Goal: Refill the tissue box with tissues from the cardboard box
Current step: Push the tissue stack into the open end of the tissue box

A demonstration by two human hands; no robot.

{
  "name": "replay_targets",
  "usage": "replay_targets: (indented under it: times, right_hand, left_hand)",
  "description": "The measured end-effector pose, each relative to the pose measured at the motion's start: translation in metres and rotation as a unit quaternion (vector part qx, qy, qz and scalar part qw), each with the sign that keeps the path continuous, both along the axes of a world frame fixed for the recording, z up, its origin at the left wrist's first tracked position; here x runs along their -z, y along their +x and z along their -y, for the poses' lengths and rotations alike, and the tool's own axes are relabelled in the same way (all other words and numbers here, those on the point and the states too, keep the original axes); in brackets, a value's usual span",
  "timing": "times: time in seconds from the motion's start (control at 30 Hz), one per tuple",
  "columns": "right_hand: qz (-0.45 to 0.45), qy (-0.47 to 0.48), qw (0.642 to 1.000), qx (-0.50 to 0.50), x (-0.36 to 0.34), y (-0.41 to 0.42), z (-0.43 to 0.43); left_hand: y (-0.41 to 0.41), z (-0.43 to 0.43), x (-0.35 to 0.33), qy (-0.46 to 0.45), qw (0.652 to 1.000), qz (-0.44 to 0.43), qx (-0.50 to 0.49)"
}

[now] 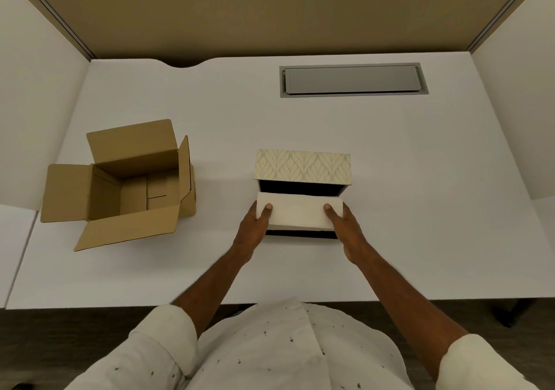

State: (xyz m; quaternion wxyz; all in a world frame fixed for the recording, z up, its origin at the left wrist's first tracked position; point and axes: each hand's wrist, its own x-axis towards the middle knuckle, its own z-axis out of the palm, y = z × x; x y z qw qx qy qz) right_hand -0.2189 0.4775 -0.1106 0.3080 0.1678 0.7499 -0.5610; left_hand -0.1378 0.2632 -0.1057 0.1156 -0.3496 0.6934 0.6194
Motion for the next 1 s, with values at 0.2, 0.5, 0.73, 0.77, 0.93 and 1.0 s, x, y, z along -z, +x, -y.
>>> replay_targets:
  times: [0.2,0.5,0.73,0.77,0.93,1.0]
  right_hand:
    - [0.003,-0.006,1.0,0.012,0.001,0.0,-0.002]
    - [0.013,0.007,1.0,0.008,0.005,-0.002,-0.002]
    - [-0.024,0.042,0.999,0.013,-0.007,0.002,-0.002]
    - [-0.046,0.065,0.997,0.022,-0.011,0.005,-0.003]
    - [-0.294,0.161,0.94,-0.057,-0.019,0.05,-0.003]
    - [-0.367,0.195,0.895,-0.165,-0.01,0.066,-0.002]
  left_hand:
    - [0.001,0.003,0.001,0.012,1.0,-0.001,0.008]
    - [-0.007,0.007,0.002,0.062,0.997,0.038,0.012]
    - [0.001,0.002,-0.003,0.008,0.999,0.024,-0.031]
    - [0.007,0.0,-0.005,-0.019,0.999,0.009,-0.035]
    - [0.051,-0.012,-0.011,-0.272,0.936,-0.181,0.129]
    - [0.058,-0.021,-0.005,-0.353,0.865,-0.234,0.268]
